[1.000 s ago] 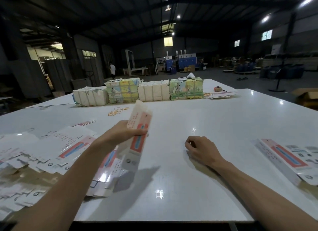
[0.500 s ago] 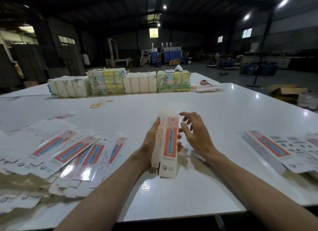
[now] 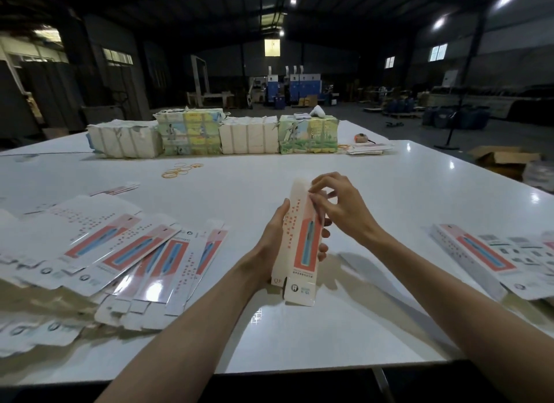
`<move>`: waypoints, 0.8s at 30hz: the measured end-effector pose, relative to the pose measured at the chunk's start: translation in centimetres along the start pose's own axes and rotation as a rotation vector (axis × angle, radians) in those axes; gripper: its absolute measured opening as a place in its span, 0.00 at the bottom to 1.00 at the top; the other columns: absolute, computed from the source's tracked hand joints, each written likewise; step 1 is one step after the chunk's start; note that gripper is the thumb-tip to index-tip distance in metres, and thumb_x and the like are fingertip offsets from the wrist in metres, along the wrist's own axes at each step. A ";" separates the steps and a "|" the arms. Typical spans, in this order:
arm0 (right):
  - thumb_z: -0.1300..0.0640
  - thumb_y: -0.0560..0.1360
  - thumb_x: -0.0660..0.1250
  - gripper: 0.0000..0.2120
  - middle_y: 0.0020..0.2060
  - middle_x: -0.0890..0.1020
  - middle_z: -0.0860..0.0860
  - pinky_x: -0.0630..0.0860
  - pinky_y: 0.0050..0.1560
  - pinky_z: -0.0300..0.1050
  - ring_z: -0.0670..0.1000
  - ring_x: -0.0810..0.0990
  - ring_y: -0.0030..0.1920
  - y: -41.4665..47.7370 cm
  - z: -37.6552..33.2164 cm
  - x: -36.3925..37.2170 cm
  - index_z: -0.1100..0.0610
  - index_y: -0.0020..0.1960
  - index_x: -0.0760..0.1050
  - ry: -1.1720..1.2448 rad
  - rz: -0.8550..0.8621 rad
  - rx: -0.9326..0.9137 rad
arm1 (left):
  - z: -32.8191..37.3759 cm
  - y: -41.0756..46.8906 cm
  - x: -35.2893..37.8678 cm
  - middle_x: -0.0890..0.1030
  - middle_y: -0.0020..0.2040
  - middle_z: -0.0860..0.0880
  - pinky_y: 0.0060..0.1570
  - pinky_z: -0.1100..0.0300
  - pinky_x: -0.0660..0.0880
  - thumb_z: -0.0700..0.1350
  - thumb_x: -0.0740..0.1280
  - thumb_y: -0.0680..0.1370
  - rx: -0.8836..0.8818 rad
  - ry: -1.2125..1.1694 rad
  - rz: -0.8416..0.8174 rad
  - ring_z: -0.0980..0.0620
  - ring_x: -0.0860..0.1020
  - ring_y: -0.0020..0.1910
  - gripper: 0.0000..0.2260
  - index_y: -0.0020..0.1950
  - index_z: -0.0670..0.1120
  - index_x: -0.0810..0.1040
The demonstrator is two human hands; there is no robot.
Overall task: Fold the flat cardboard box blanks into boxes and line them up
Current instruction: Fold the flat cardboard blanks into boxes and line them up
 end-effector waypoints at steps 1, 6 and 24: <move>0.58 0.83 0.68 0.05 0.59 0.77 0.49 0.79 0.52 0.33 0.51 0.77 0.62 0.4 0.0 -0.1 0.59 0.51 0.81 0.056 0.005 0.023 | 0.1 0.0 0.0 0.83 0.60 0.36 0.49 0.46 0.82 0.70 0.55 0.83 0.001 -0.007 -0.005 0.37 0.84 0.48 0.34 0.67 0.43 0.80; 0.54 0.83 0.69 0.09 0.60 0.78 0.45 0.80 0.53 0.39 0.50 0.81 0.59 0.8 1.3 0.3 0.56 0.48 0.85 0.190 -0.030 0.181 | 0.0 0.0 0.1 0.83 0.60 0.37 0.49 0.47 0.82 0.70 0.55 0.83 -0.023 -0.008 -0.052 0.40 0.85 0.49 0.34 0.68 0.43 0.80; 0.59 0.81 0.69 0.11 0.65 0.81 0.55 0.79 0.65 0.50 0.57 0.81 0.64 -0.7 1.0 0.8 0.64 0.60 0.79 0.859 -0.057 0.257 | 0.3 0.0 1.9 0.70 0.36 0.48 0.27 0.64 0.70 0.70 0.53 0.82 -0.099 -0.112 0.003 0.55 0.68 0.26 0.28 0.50 0.44 0.70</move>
Point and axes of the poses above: each hand's wrist, its own y-axis towards the middle knuckle, its own x-axis out of the palm, z = x × y, the point moved 6 cm from there along y, towards the middle knuckle
